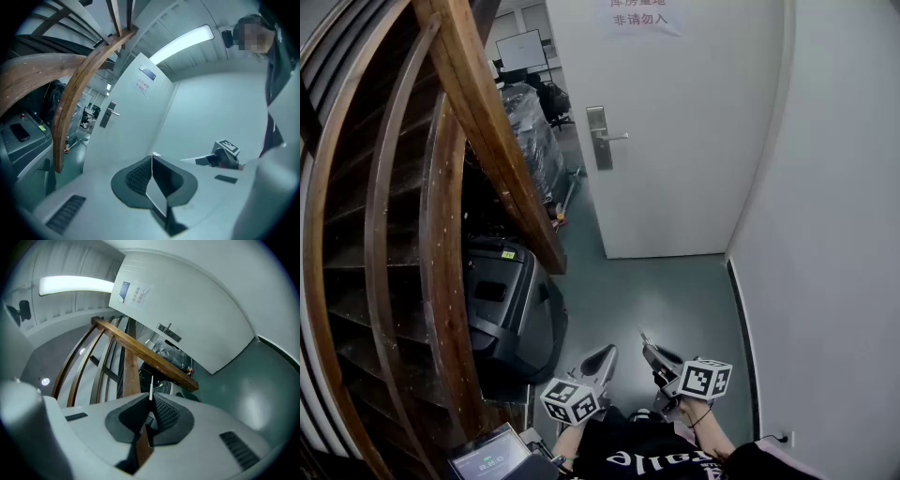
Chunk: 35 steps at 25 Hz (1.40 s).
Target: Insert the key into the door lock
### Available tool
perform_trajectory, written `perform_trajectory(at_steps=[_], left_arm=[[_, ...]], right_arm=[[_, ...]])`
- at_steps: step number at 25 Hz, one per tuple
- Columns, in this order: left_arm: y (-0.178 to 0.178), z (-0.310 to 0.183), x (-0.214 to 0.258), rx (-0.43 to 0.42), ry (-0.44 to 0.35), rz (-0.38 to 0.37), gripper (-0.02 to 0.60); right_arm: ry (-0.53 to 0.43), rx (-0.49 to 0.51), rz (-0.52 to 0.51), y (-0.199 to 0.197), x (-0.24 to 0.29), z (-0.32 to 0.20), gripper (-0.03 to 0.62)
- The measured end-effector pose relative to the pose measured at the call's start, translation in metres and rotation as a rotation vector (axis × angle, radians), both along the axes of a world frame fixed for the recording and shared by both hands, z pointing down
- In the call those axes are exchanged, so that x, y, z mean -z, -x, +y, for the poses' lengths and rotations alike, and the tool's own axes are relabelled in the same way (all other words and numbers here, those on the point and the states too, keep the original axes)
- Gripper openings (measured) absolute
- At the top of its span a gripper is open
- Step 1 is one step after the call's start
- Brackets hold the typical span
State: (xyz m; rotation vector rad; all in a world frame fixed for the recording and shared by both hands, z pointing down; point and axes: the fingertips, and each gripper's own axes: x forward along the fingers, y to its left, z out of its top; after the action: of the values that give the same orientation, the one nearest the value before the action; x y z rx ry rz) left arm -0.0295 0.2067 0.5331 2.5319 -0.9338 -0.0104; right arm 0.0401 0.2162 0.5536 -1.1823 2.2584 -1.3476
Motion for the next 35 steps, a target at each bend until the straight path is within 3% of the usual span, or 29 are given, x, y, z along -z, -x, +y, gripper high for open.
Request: perform_trajectory(at_steps=[9,17,25,35], left_arm=[[-0.012,-0.013,-0.01,-0.017,0.011,-0.025,0.009],[-0.012,-0.061,-0.016,-0.041,0.007,-0.032,0.009],[0.014,-0.17,-0.015,-0.076,-0.012,-0.035,0.009],[0.058,-0.321,0.02,-0.067,-0.071,0.026,0.009]], right_arm=[[0.01,-0.019,-0.007,-0.019,-0.014,-0.014,0.035],[0.005,-0.007,0.026,-0.009,-0.017,-0.064,0.035],[0.011,0.023,0.089,0.028,-0.022,-0.173,0.035],[-0.025,-0.016,0.104,0.064,0.006,-0.318,0.035]])
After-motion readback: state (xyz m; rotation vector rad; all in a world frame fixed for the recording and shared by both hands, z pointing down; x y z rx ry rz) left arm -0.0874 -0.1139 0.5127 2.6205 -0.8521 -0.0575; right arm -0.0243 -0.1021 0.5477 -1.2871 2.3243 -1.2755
